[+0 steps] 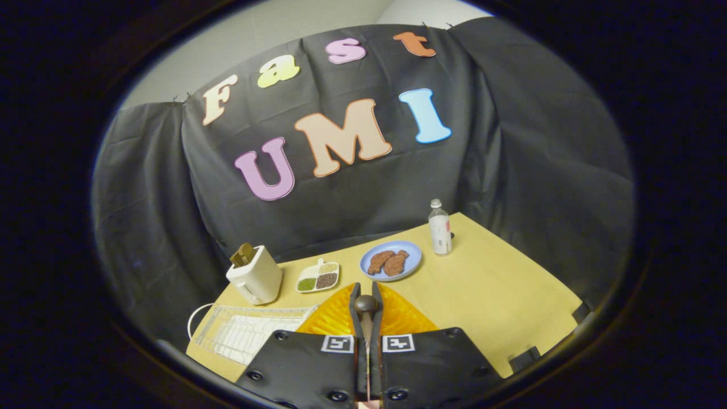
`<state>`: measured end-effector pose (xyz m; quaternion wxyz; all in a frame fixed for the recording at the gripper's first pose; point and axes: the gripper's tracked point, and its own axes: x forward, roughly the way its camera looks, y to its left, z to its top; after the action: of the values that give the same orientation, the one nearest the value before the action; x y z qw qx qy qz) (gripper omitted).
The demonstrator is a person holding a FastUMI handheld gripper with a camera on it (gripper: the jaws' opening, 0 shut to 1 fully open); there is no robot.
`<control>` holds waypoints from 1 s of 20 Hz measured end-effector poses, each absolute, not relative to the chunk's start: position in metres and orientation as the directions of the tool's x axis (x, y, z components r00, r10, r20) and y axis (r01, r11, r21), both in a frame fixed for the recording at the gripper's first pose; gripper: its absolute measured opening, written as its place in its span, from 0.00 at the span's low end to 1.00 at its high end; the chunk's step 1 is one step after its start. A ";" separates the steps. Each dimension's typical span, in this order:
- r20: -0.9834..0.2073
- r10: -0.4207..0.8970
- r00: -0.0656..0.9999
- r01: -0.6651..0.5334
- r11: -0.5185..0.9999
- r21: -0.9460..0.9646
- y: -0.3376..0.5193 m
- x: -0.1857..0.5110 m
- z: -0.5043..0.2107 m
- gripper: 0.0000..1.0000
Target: Take the plate from the dish rack, then take the spoon from the basket and place it into the plate.
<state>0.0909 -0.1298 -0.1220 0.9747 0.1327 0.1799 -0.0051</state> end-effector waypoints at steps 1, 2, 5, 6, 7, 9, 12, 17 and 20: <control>-0.354 0.038 0.934 0.057 0.966 0.253 -0.131 0.086 -0.123 0.05; -0.363 0.036 0.931 0.060 0.967 0.249 -0.134 0.081 -0.128 0.05; -0.390 0.040 0.920 0.058 0.970 0.237 -0.138 0.067 -0.141 0.04; -0.400 0.043 0.915 0.057 0.970 0.235 -0.138 0.065 -0.146 0.04; -0.411 0.044 0.911 0.058 0.971 0.233 -0.139 0.062 -0.153 0.04; -0.434 0.042 0.900 0.060 0.974 0.218 -0.141 0.057 -0.167 0.04; -0.475 0.049 0.879 0.055 0.978 0.202 -0.140 0.050 -0.192 0.04; -0.530 0.068 0.845 0.038 0.982 0.187 -0.134 0.042 -0.228 0.11; -0.542 0.064 0.838 0.036 0.985 0.172 -0.135 0.039 -0.240 0.11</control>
<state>0.0391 -0.1349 -0.2401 0.9545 0.0877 0.2848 0.0075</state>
